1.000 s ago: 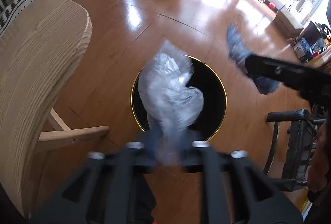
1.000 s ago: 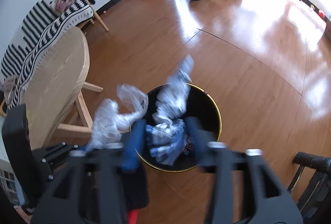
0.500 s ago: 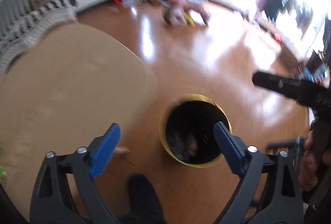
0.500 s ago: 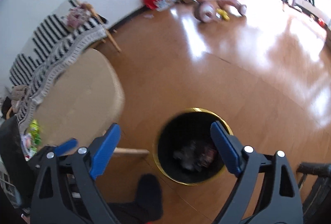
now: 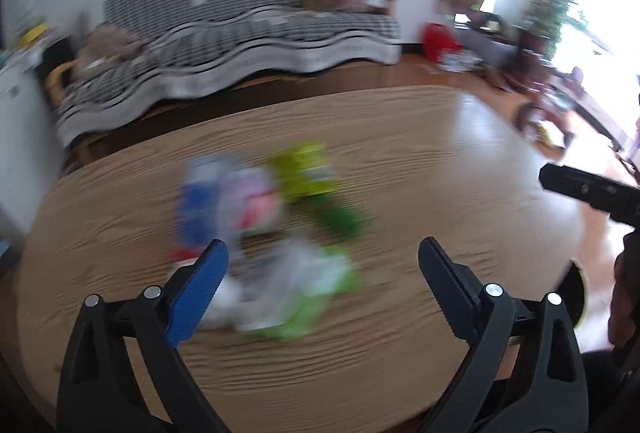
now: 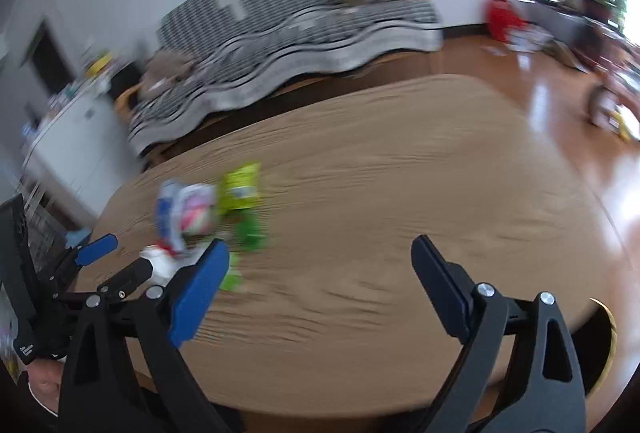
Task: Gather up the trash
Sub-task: 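Grasp the white tissue bundle with the left tool while the right grasps the green toy car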
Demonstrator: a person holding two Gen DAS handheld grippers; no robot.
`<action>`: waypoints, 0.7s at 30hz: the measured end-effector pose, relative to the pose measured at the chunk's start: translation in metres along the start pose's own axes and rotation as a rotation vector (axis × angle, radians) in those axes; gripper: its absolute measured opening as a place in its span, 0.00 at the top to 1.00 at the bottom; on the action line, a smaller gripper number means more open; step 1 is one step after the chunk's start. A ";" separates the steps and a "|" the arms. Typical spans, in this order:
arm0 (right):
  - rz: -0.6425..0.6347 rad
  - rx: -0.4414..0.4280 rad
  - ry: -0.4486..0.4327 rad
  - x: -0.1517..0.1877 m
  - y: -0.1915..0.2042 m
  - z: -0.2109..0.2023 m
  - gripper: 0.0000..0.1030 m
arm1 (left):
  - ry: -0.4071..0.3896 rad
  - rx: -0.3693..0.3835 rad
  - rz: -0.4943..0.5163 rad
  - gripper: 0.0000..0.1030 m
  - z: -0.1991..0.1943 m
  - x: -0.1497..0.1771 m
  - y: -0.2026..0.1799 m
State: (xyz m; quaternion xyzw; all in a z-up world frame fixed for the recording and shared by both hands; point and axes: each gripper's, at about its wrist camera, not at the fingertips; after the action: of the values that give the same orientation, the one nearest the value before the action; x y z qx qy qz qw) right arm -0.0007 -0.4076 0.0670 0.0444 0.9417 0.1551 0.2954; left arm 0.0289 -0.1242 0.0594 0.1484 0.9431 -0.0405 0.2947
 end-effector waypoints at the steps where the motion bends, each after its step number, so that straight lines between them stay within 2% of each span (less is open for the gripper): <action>1: -0.018 -0.014 0.010 -0.004 0.017 0.011 0.13 | 0.003 -0.023 -0.017 0.10 0.000 0.004 0.022; 4: -0.092 -0.041 0.048 -0.021 0.072 0.049 0.13 | 0.004 -0.075 -0.063 0.10 0.000 0.012 0.067; 7: -0.160 -0.026 0.068 -0.028 0.110 0.079 0.13 | 0.014 -0.077 -0.121 0.10 0.005 0.023 0.102; 10: -0.173 -0.032 0.092 -0.031 0.118 0.100 0.13 | 0.020 -0.055 -0.172 0.10 0.017 0.031 0.113; 12: -0.182 -0.022 0.095 -0.028 0.116 0.112 0.13 | 0.052 -0.026 -0.190 0.10 0.032 0.035 0.113; 15: -0.199 0.042 0.105 -0.018 0.107 0.131 0.13 | 0.097 -0.001 -0.200 0.10 0.054 0.030 0.108; 18: -0.202 0.062 0.144 -0.015 0.096 0.148 0.13 | 0.111 -0.010 -0.182 0.10 0.071 0.029 0.097; 21: -0.212 0.072 0.186 -0.016 0.090 0.167 0.13 | 0.152 -0.006 -0.224 0.10 0.093 0.026 0.096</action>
State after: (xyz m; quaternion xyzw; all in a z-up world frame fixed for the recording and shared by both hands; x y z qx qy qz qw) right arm 0.1069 -0.2805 -0.0254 -0.0591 0.9693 0.0926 0.2199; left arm 0.0882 -0.0413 -0.0313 0.0441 0.9735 -0.0592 0.2166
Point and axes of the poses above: each gripper's, at about its wrist camera, not at the fingertips, and z roughly the way its jaws point, y to its left, x to its underside, and after that the axes turned 8 degrees about y, right-handed
